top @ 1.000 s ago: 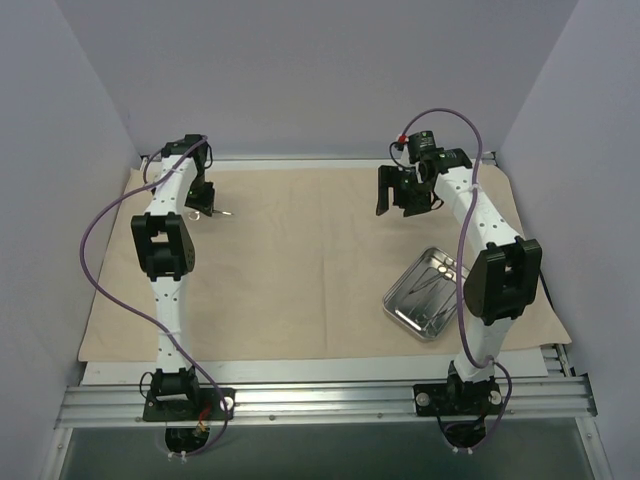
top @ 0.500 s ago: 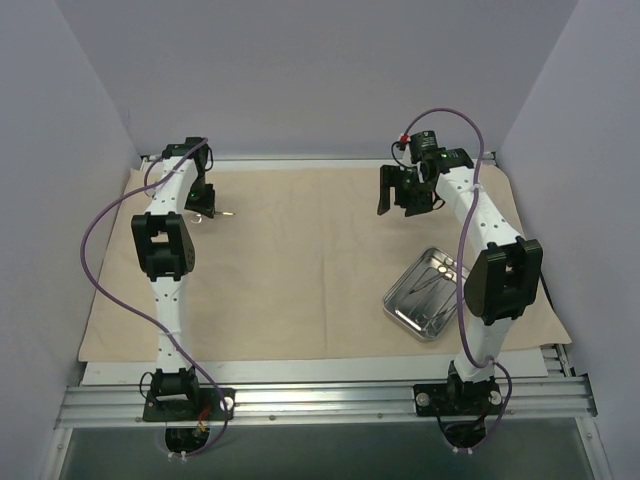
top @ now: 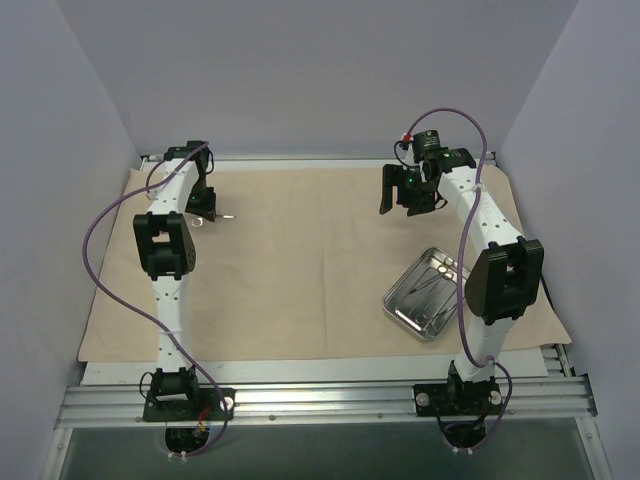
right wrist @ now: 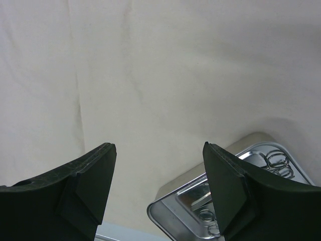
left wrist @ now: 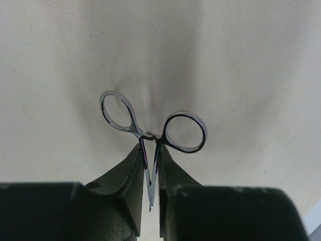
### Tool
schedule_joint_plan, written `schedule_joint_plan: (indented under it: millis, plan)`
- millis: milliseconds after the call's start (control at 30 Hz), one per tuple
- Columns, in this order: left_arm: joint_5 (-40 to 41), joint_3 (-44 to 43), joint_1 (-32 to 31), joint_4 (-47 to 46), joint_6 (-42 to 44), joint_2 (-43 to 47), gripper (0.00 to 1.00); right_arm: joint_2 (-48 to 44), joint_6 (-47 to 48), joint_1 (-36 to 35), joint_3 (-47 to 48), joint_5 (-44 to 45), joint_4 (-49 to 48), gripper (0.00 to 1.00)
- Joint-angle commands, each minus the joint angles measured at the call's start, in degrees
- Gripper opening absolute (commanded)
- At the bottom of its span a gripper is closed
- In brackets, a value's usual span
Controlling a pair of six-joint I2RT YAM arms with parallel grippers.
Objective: Open and lay out the surgical kit
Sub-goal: Place the medical item in the surgical kit.
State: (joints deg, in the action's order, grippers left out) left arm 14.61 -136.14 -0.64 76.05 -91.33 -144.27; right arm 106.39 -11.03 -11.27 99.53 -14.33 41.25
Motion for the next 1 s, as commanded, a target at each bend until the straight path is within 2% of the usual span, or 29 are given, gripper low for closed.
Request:
schedule_joint_plan:
  millis: [0,233,267,333,367,400,467,600,700,833,933,967]
  plan:
    - [0.0,-2.4,0.4,7.9,-2.6,-0.8,0.19,-0.3,0.0,0.3,0.1,-0.1,1.4,0.71]
    - [-0.9,-3.0,0.3,7.5,-3.6,-2.0,0.22,-0.3,0.0,0.3,-0.1,0.1,1.6,0.71]
    - [-1.0,-3.0,0.4,7.6,-3.9,-2.0,0.28,-0.3,0.0,0.3,-0.1,0.1,1.6,0.71]
    - [-1.3,-2.9,0.4,7.4,-4.0,-2.1,0.36,-0.3,0.0,0.3,-0.1,0.0,1.5,0.71]
    - [-1.4,-2.8,0.3,7.4,-4.1,-2.0,0.47,-0.3,-0.1,0.3,-0.1,0.0,1.5,0.71]
    - [-1.7,-2.6,0.3,7.8,-4.3,-2.0,0.52,-0.3,-0.1,0.3,-0.1,-0.1,1.5,0.71]
    - [-2.2,-2.4,0.4,7.8,-4.6,-1.7,0.57,-0.4,-0.1,0.3,-0.1,-0.2,1.6,0.71]
    - [-2.9,-1.9,0.3,7.1,-4.4,0.1,0.59,-0.8,-0.4,0.3,0.3,-0.2,1.7,0.71]
    - [-5.1,-1.2,0.4,5.3,-1.1,3.5,0.63,-1.6,-2.1,0.3,1.3,0.8,2.9,0.71]
    - [-4.1,1.7,-1.2,2.4,12.7,11.6,0.65,-6.0,-5.7,0.5,-1.3,5.6,3.5,0.71]
    - [-2.6,12.1,-3.9,-3.0,19.8,21.5,0.66,-10.0,-10.0,2.9,-6.1,7.6,4.5,0.69]
    - [-2.9,19.3,-4.7,-5.1,21.6,27.0,0.66,-11.2,-11.0,4.5,-7.9,8.3,4.4,0.67]
